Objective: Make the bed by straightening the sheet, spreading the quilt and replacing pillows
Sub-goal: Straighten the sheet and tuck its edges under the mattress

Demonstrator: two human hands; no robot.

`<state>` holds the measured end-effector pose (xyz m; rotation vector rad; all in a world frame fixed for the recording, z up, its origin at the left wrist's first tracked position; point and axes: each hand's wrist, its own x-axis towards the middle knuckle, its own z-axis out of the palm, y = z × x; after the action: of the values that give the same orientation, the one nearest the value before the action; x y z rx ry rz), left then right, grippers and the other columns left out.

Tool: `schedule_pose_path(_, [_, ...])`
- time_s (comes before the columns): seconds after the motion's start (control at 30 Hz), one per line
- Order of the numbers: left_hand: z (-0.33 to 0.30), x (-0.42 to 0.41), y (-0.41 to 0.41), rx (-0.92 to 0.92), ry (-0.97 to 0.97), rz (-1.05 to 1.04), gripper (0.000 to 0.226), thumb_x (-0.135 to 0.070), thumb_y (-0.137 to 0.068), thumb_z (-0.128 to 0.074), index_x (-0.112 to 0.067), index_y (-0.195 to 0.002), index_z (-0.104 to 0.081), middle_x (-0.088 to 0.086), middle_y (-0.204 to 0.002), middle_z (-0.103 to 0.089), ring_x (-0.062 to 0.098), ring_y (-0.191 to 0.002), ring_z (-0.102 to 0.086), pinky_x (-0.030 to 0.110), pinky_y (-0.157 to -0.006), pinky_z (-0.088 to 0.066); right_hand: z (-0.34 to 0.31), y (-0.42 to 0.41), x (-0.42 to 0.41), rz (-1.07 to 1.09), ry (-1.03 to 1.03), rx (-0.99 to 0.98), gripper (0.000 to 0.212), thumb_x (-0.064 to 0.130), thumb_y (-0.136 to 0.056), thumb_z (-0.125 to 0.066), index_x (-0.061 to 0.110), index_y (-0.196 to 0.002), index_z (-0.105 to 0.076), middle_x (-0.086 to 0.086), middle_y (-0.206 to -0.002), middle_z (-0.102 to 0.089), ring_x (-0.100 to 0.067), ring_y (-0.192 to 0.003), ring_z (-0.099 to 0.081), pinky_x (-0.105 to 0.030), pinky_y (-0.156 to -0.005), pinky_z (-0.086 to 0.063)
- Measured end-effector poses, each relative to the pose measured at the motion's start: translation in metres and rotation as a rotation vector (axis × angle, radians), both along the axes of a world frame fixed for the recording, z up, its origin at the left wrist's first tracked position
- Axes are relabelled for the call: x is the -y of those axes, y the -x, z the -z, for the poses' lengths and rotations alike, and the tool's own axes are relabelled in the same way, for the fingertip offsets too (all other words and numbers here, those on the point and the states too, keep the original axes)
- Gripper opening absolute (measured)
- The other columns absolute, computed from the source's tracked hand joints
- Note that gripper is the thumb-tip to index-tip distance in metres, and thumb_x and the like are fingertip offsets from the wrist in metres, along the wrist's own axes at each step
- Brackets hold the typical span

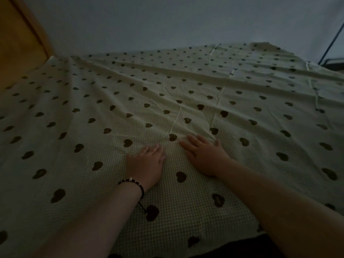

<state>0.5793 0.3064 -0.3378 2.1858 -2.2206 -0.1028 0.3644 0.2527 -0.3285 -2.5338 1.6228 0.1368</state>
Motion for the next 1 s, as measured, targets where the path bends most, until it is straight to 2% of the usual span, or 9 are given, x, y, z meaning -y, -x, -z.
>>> schedule_pose_path(0.23, [-0.034,0.008,-0.001,-0.055,-0.262,0.013,0.053,-0.049,-0.102,-0.018,-0.034,-0.153,-0.014,-0.015,-0.161,-0.008,0.015,-0.149,-0.008,0.065,-0.112,-0.015,-0.020,-0.013,-0.007,0.088,-0.159,-0.047,0.052,0.056,-0.102,-0.012,0.054,-0.149,0.011,0.014,-0.163,0.017,-0.021,-0.152,0.012,-0.076,-0.110,-0.004])
schedule_pose_path(0.37, [-0.044,0.025,-0.013,-0.106,-0.418,0.083,0.060,-0.049,-0.100,-0.034,-0.031,-0.153,-0.013,-0.010,-0.162,-0.007,0.019,-0.149,-0.008,0.057,-0.115,-0.021,-0.033,-0.021,-0.001,0.125,-0.298,-0.074,0.057,0.054,-0.103,-0.022,0.054,-0.149,0.011,0.016,-0.162,0.021,-0.023,-0.151,0.016,-0.078,-0.108,-0.006])
schedule_pose_path(0.47, [-0.038,0.023,-0.011,-0.082,-0.428,0.085,0.061,-0.047,-0.100,-0.036,-0.031,-0.153,-0.011,-0.009,-0.162,-0.007,0.019,-0.149,-0.007,0.056,-0.113,-0.024,-0.033,-0.020,-0.002,0.122,-0.316,-0.083,0.058,0.055,-0.102,-0.023,0.054,-0.148,0.013,0.016,-0.161,0.024,-0.024,-0.151,0.017,-0.078,-0.109,-0.006])
schedule_pose_path(0.57, [-0.037,0.016,-0.009,-0.041,-0.435,0.071,0.060,-0.046,-0.101,-0.034,-0.033,-0.153,-0.008,-0.010,-0.162,-0.004,0.019,-0.149,-0.005,0.062,-0.110,-0.025,-0.036,-0.022,-0.006,0.132,-0.350,-0.083,0.059,0.054,-0.103,-0.024,0.054,-0.148,0.014,0.016,-0.160,0.026,-0.024,-0.150,0.019,-0.076,-0.110,-0.005])
schedule_pose_path(0.7, [-0.042,0.026,-0.007,-0.054,-0.522,0.046,0.060,-0.046,-0.101,-0.031,-0.034,-0.153,-0.003,-0.012,-0.162,0.003,0.017,-0.149,0.002,0.068,-0.108,-0.017,-0.045,-0.023,0.002,0.135,-0.408,-0.069,0.065,0.054,-0.102,-0.031,0.054,-0.148,0.014,0.015,-0.161,0.026,-0.025,-0.150,0.021,-0.077,-0.109,-0.003])
schedule_pose_path(0.83, [-0.049,0.026,-0.004,-0.071,-0.597,0.020,0.060,-0.042,-0.102,-0.032,-0.035,-0.153,-0.001,-0.014,-0.161,0.007,0.016,-0.149,0.007,0.067,-0.109,-0.010,-0.048,-0.023,0.004,0.129,-0.462,-0.066,0.071,0.050,-0.101,-0.039,0.054,-0.148,0.014,0.015,-0.160,0.028,-0.025,-0.149,0.023,-0.079,-0.108,-0.003])
schedule_pose_path(1.0, [-0.059,0.044,-0.003,-0.053,-0.704,0.014,0.063,-0.029,-0.102,-0.040,-0.031,-0.154,-0.005,-0.012,-0.161,0.004,0.019,-0.149,0.003,0.063,-0.115,-0.012,-0.058,-0.022,0.019,0.119,-0.575,-0.050,0.082,0.049,-0.096,-0.051,0.056,-0.146,0.013,0.017,-0.157,0.032,-0.027,-0.149,0.024,-0.080,-0.106,0.000])
